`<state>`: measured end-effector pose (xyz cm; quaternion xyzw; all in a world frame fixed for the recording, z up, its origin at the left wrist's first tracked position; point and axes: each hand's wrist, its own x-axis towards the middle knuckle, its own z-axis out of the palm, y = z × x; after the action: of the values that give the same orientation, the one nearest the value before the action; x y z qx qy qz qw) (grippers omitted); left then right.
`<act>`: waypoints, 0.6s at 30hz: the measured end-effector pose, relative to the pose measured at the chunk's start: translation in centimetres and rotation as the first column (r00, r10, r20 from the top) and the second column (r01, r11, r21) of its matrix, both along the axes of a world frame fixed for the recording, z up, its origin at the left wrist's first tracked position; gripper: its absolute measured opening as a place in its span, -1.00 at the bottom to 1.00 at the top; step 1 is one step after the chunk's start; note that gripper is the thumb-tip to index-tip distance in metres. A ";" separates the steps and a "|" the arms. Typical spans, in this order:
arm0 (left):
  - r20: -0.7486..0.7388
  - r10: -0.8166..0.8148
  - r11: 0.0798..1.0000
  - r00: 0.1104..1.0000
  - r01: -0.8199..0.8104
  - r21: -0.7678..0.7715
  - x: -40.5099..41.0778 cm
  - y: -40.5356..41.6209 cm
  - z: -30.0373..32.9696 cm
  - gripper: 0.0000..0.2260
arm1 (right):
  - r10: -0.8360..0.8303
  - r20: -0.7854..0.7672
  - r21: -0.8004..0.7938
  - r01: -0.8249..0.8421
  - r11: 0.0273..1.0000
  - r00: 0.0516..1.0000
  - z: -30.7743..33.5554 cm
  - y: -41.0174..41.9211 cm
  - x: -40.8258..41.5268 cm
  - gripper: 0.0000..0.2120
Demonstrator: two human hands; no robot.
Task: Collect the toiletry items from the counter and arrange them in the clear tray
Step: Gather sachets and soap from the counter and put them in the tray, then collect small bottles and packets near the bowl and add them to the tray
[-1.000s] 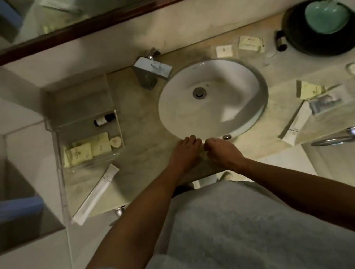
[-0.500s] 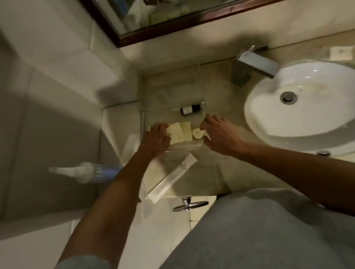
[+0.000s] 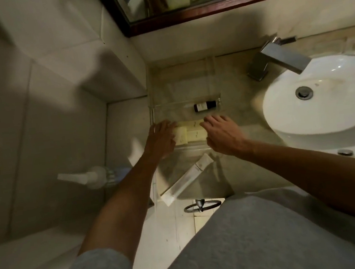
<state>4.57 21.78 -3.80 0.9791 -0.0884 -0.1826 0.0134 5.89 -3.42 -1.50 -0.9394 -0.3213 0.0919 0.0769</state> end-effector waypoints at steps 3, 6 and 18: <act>0.017 0.016 1.000 1.000 -0.016 0.014 -0.3 -0.7 -0.1 -0.54 | 0.010 0.005 0.005 -0.010 1.000 1.000 0.2 0.1 0.2 -0.44; 0.159 0.118 0.993 0.980 -0.115 -0.032 -0.4 -2.5 0.1 -0.53 | -0.046 -0.008 0.130 0.047 0.990 0.999 1.1 -0.8 0.1 -0.45; 0.300 -0.143 0.912 0.943 0.243 -0.331 7.6 -37.0 3.3 -0.30 | -0.640 0.043 0.312 0.598 0.738 0.767 0.4 -28.5 2.7 -0.66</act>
<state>12.20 -15.26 -0.46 0.9615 -0.2187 -0.0288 0.1639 8.58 -31.90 -1.12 -0.9759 -0.0043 -0.0550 0.2110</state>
